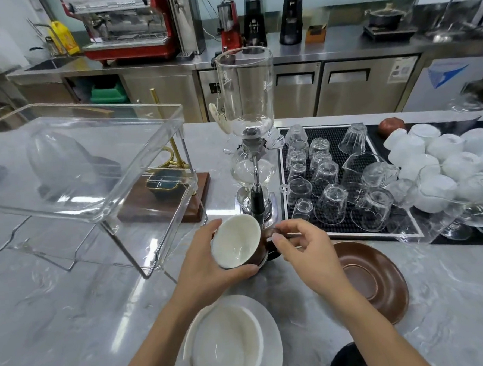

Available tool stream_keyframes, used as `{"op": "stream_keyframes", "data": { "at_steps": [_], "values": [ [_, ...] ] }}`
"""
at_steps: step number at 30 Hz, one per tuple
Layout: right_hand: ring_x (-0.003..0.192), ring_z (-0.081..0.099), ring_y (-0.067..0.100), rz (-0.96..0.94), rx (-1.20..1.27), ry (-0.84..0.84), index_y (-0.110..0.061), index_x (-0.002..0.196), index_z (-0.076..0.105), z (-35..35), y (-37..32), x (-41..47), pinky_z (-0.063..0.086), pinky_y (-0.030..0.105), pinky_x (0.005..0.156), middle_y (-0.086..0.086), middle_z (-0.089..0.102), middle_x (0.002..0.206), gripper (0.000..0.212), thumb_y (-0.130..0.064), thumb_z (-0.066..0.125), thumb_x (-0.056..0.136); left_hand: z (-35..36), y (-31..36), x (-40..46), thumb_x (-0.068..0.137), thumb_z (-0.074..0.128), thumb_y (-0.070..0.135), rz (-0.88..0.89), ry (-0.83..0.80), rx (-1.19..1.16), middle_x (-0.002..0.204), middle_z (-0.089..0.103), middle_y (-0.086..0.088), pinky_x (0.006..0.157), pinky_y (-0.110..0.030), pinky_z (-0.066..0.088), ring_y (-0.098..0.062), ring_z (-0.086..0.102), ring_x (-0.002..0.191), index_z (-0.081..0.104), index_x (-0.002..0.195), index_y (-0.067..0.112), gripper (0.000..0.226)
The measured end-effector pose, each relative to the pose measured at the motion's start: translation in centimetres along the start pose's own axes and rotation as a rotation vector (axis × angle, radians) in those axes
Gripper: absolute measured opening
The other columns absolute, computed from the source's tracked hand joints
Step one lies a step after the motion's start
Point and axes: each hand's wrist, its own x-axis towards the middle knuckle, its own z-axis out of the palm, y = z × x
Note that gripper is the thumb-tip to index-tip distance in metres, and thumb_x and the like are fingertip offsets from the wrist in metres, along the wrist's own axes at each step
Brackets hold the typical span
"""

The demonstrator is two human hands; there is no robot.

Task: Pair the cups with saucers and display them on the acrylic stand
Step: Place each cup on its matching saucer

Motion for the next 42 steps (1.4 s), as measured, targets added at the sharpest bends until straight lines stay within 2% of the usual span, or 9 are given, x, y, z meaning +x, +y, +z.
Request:
{"op": "stream_keyframes", "data": {
  "at_steps": [3, 8, 13, 16, 19, 22, 28, 36, 42],
  "values": [
    [0.085, 0.07, 0.024, 0.013, 0.012, -0.017, -0.027, 0.097, 0.07, 0.2, 0.3, 0.4, 0.059, 0.046, 0.077, -0.005, 0.075, 0.093, 0.014, -0.018, 0.071, 0.086, 0.3, -0.3, 0.4, 0.049, 0.099, 0.036, -0.001, -0.008, -0.014, 0.116, 0.05, 0.034, 0.082, 0.002, 0.037, 0.029, 0.044, 0.105, 0.045, 0.124, 0.043, 0.093],
    [0.08, 0.071, 0.025, 0.021, 0.019, -0.048, -0.029, 0.097, 0.07, 0.5, 0.6, 0.5, 0.059, 0.048, 0.078, -0.006, 0.075, 0.089, 0.013, -0.02, 0.068, 0.088, 0.8, -0.9, 0.8, 0.045, 0.094, 0.05, -0.01, -0.012, -0.004, 0.127, 0.059, 0.015, 0.097, -0.028, 0.048, -0.001, 0.055, 0.116, 0.051, 0.133, 0.032, 0.1],
    [0.078, 0.071, 0.028, 0.011, 0.013, -0.046, -0.03, 0.093, 0.069, 0.7, 0.4, 0.4, 0.059, 0.047, 0.077, -0.004, 0.074, 0.087, 0.013, -0.018, 0.066, 0.089, 0.6, -0.4, 0.7, 0.045, 0.096, 0.044, 0.0, 0.002, -0.023, 0.121, 0.057, 0.026, 0.087, -0.007, 0.041, 0.012, 0.052, 0.112, 0.051, 0.131, 0.035, 0.098],
    [0.076, 0.07, 0.027, 0.007, 0.031, -0.05, -0.026, 0.092, 0.07, 0.7, 0.3, 0.3, 0.061, 0.038, 0.071, -0.001, 0.073, 0.086, 0.012, -0.015, 0.066, 0.09, 0.5, 0.0, 0.5, 0.047, 0.1, 0.034, 0.013, 0.027, -0.051, 0.113, 0.057, 0.04, 0.082, 0.001, 0.039, 0.02, 0.051, 0.108, 0.051, 0.123, 0.042, 0.09],
    [0.074, 0.07, 0.019, -0.003, 0.079, -0.04, -0.021, 0.093, 0.07, 0.3, -0.3, 0.0, 0.057, 0.025, 0.066, 0.001, 0.073, 0.086, 0.011, -0.011, 0.065, 0.091, 0.4, 0.9, 0.2, 0.044, 0.099, 0.036, 0.017, 0.062, -0.093, 0.114, 0.057, 0.039, 0.085, -0.008, 0.045, 0.015, 0.053, 0.108, 0.053, 0.12, 0.043, 0.089],
    [0.067, 0.07, 0.014, -0.009, 0.114, -0.033, -0.016, 0.096, 0.07, -0.4, -0.9, -0.5, 0.059, 0.029, 0.067, 0.0, 0.074, 0.084, 0.009, -0.01, 0.065, 0.091, 0.4, 1.9, -0.1, 0.042, 0.096, 0.041, 0.044, 0.073, -0.143, 0.116, 0.061, 0.027, 0.087, -0.021, 0.051, 0.005, 0.058, 0.11, 0.056, 0.124, 0.035, 0.091],
    [0.07, 0.071, 0.027, -0.008, 0.139, -0.045, -0.015, 0.092, 0.067, -3.0, -2.0, -1.6, 0.057, 0.028, 0.063, 0.002, 0.072, 0.083, 0.006, -0.009, 0.065, 0.091, 1.1, 3.9, -0.2, 0.042, 0.098, 0.038, 0.107, 0.059, -0.154, 0.118, 0.061, 0.013, 0.085, -0.026, 0.054, -0.002, 0.059, 0.108, 0.055, 0.123, 0.032, 0.092],
    [0.067, 0.07, 0.023, -0.011, 0.026, 0.001, -0.011, 0.086, 0.064, -7.6, -1.5, -2.9, 0.057, 0.041, 0.069, 0.009, 0.071, 0.08, 0.008, -0.016, 0.065, 0.092, 4.5, 7.0, -0.7, 0.04, 0.094, 0.038, 0.154, 0.012, -0.233, 0.105, 0.061, 0.023, 0.072, -0.007, 0.043, 0.003, 0.057, 0.096, 0.051, 0.111, 0.028, 0.083],
    [0.075, 0.069, 0.039, -0.02, -0.003, 0.104, -0.004, 0.085, 0.065, -10.9, -1.2, -3.8, 0.058, 0.043, 0.07, 0.021, 0.071, 0.082, 0.014, -0.014, 0.061, 0.094, 7.1, 8.9, -0.1, 0.044, 0.099, 0.038, 0.253, -0.079, -0.195, 0.111, 0.055, 0.027, 0.075, -0.013, 0.044, 0.0, 0.055, 0.098, 0.047, 0.11, 0.03, 0.084]
  ]
}}
